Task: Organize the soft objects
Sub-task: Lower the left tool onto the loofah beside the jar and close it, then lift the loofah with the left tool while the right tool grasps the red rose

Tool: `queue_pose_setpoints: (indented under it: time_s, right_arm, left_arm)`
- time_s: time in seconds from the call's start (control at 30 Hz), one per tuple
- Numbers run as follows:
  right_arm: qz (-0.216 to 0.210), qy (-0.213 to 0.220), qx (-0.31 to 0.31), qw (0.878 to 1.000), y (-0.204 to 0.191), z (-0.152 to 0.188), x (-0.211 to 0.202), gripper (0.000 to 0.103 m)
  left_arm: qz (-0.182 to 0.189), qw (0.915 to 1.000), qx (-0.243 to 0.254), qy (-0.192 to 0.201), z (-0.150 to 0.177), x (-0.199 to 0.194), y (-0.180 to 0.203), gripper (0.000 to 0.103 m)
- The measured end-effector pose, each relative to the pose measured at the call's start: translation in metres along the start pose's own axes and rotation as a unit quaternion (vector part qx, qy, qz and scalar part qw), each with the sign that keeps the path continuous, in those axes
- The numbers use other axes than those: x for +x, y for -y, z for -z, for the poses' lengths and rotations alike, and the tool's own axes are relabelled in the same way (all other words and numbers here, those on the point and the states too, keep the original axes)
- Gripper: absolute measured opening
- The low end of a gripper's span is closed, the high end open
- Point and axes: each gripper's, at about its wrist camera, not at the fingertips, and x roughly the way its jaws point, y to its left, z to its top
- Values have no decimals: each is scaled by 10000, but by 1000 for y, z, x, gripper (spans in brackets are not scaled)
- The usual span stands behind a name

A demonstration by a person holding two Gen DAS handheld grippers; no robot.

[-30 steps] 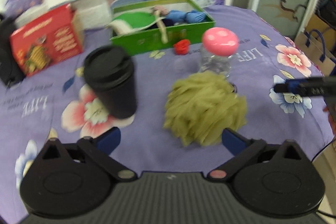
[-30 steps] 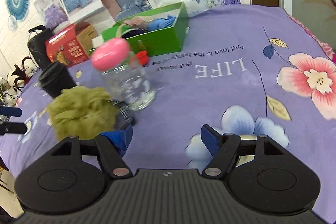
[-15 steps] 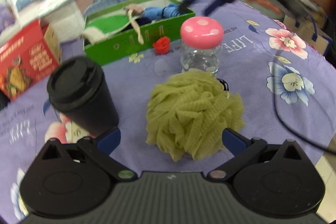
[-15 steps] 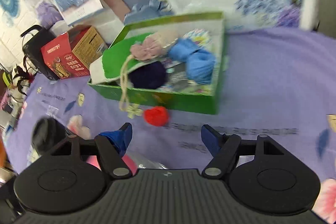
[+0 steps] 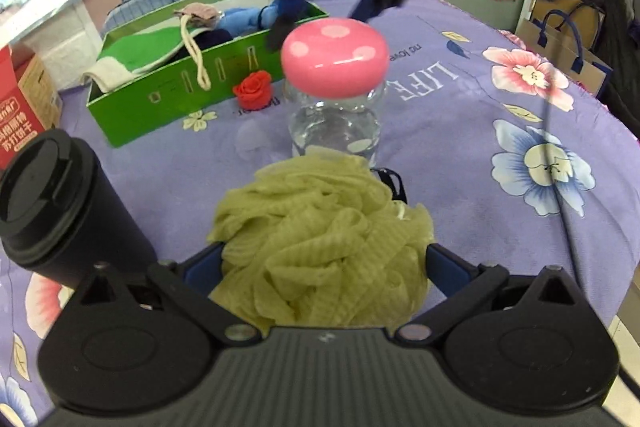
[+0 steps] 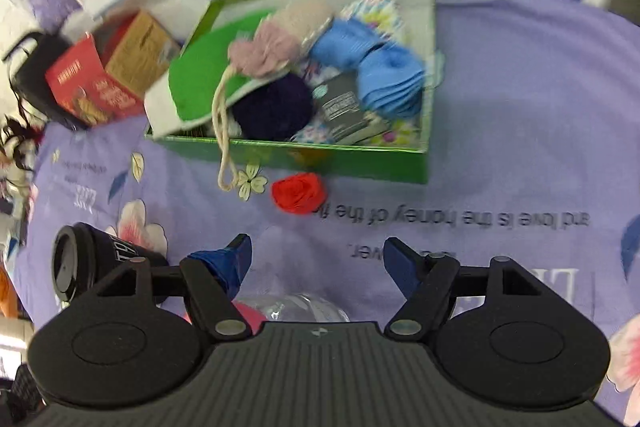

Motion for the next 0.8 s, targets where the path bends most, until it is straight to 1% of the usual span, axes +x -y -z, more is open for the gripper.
queue_pose_setpoints:
  time_s: [0.07, 0.13, 0.3, 0.43, 0.5, 0.57, 0.63, 0.67, 0.7, 0.73, 0.77, 0.8]
  right_arm:
    - [34, -194, -86, 9998, -12, -12, 14, 59]
    - [76, -474, -168, 9987, -23, -22, 29, 59]
    - [279, -892, -451, 9946, -49, -39, 57, 59]
    - [524, -1248, -589, 9890, -54, -48, 80, 60]
    - [669, -1314, -675, 9868, -54, -49, 88, 60]
    - [727, -1384, -793, 9845, -56, -49, 95, 60]
    - [876, -1326, -982, 9824, -58, -47, 100, 54]
    - [786, -1338, -1025, 9826, -58, -47, 100, 52]
    - [703, -1311, -1107, 9827, -57, -46, 98, 46]
    - [706, -1280, -1245, 9814, -58, -43, 97, 32]
    - [728, -1278, -1407, 9791, -58, -41, 96, 23]
    - [762, -1272, -1457, 9782, -56, -38, 94, 20]
  left_arm:
    - [10, 10000, -50, 2, 3, 0, -3, 103]
    - [27, 9999, -120, -17, 5, 1, -7, 103]
    - [97, 9998, -188, -15, 8, 3, -12, 103]
    - [161, 9996, -239, 41, 7, 6, -16, 103]
    - [179, 9995, -257, 59, 7, 9, -17, 103]
    - [202, 9995, -257, 38, 7, 11, -17, 102]
    - [240, 9993, -289, 49, 7, 11, -19, 90]
    - [306, 9991, -300, 66, 8, 9, -21, 82]
    - [369, 9988, -324, 80, 8, 7, -24, 75]
    - [422, 9984, -366, 104, 8, 4, -26, 70]
    - [457, 9980, -421, 120, 8, 1, -28, 67]
    - [484, 9975, -498, 155, 8, -3, -31, 64]
